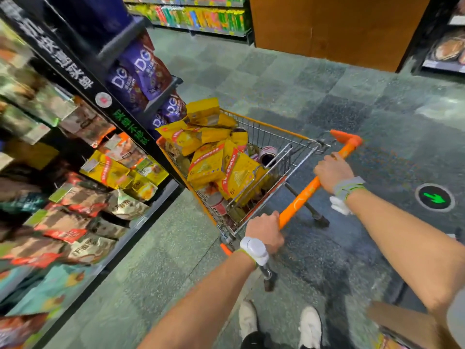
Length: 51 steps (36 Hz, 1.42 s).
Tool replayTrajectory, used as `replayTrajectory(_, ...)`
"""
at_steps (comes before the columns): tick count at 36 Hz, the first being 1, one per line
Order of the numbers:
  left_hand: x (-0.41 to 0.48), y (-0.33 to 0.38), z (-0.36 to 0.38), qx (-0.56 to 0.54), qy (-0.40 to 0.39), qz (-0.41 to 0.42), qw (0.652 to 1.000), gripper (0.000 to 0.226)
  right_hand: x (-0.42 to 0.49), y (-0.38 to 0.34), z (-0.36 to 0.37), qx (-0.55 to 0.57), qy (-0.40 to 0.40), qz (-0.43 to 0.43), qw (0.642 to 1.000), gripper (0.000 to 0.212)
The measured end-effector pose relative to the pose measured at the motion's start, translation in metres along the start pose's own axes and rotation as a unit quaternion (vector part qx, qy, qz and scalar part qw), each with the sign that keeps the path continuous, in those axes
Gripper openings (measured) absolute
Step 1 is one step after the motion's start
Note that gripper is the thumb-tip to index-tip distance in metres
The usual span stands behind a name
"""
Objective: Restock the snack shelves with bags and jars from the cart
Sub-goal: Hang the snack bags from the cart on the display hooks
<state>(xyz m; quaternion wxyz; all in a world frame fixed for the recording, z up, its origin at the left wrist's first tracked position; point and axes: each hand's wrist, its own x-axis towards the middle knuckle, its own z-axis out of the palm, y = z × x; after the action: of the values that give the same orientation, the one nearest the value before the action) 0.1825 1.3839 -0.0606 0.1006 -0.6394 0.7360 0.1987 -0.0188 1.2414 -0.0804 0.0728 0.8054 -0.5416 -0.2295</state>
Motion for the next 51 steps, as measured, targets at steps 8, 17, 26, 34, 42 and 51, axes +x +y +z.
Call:
replayTrajectory(8,0.028,-0.022,-0.017,0.003,0.013,-0.043,0.999,0.019,0.047,0.0,-0.011,0.008,0.013,-0.012,1.0,0.024)
replayTrajectory(17,0.06,-0.039,-0.034,-0.007,0.021,-0.063,0.998,0.014,0.091,0.003,-0.023,-0.011,0.029,-0.03,0.999,0.023)
replayTrajectory(26,0.095,-0.036,-0.044,-0.02,0.036,-0.07,0.997,0.013,0.131,0.022,-0.022,-0.029,0.048,-0.047,0.997,0.023)
replayTrajectory(34,0.126,-0.036,-0.056,-0.04,0.046,-0.083,0.995,0.018,0.169,0.036,-0.028,-0.044,0.058,-0.051,0.996,0.022)
replayTrajectory(42,0.154,-0.04,-0.065,-0.035,0.034,-0.088,0.995,0.014,0.194,0.046,-0.031,-0.036,0.086,-0.055,0.994,0.021)
replayTrajectory(51,0.162,-0.046,-0.07,-0.035,0.04,-0.077,0.996,0.027,0.203,0.049,-0.039,0.014,0.051,-0.087,0.995,0.021)
